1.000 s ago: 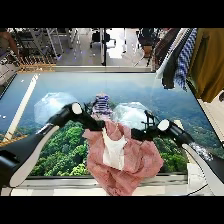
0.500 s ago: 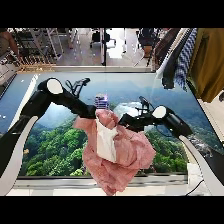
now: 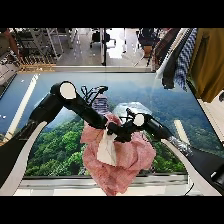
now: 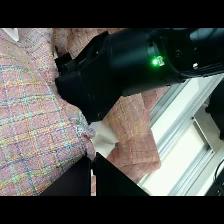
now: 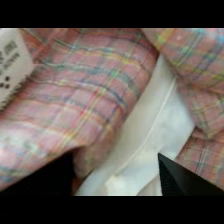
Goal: Fold the clothes and pants, and hang the long-sleeved shirts on hangers.
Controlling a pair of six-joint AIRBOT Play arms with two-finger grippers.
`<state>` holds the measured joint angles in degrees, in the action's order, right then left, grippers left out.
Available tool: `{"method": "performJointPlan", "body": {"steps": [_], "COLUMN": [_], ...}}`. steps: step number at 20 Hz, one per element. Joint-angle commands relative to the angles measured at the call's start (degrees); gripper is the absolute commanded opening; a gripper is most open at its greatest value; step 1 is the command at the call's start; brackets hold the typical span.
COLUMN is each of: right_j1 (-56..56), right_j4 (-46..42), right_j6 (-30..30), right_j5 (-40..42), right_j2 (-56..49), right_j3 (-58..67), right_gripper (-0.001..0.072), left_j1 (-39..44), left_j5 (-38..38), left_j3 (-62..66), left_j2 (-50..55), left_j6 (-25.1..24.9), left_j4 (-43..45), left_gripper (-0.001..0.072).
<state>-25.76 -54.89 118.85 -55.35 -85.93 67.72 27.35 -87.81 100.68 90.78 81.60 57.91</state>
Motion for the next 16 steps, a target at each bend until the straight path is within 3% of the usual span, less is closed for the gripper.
{"method": "performJointPlan", "body": {"steps": [1,2,4,6,7,8,11,16], "right_j1": [-1.0,-1.0,-0.6,1.9,3.5,5.1,7.5,7.5], "right_j4": [-4.4,-7.2,-14.5,-20.2,-22.8,-24.0,-24.0,-23.8], "right_j6": [2.6,2.6,2.5,1.4,0.4,-0.6,-3.2,-7.7], "right_j5": [-0.6,-3.4,-12.7,-22.6,-26.3,-28.2,-24.5,-6.1], "right_j2": [-0.7,-0.7,-0.7,-0.7,-0.7,-0.7,-0.3,-0.3], "right_j3": [0.1,0.1,0.1,0.4,1.5,3.5,14.2,38.0], "right_gripper": [0.0382,0.025,0.016,0.014,0.0024,0.0022,0.0019,0.0018], "left_j1": [0.3,0.1,-0.9,-2.8,-3.9,-4.9,-6.5,-13.0], "left_j5": [-0.3,-0.3,-0.3,-0.3,-0.3,0.2,5.5,14.3], "left_j3": [0.1,0.1,0.1,0.1,0.1,0.1,0.1,5.5], "left_j2": [-0.1,-0.1,-0.1,-0.1,-0.1,-0.1,-0.1,-0.1], "left_j6": [0.0,0.0,0.0,0.3,0.7,1.1,2.0,1.9], "left_j4": [0.0,0.2,0.8,2.1,2.1,2.1,2.0,-6.0], "left_gripper": [0.0018,0.0018,0.0018,0.0018,0.0018,0.0018,0.0018,0.0018]}}
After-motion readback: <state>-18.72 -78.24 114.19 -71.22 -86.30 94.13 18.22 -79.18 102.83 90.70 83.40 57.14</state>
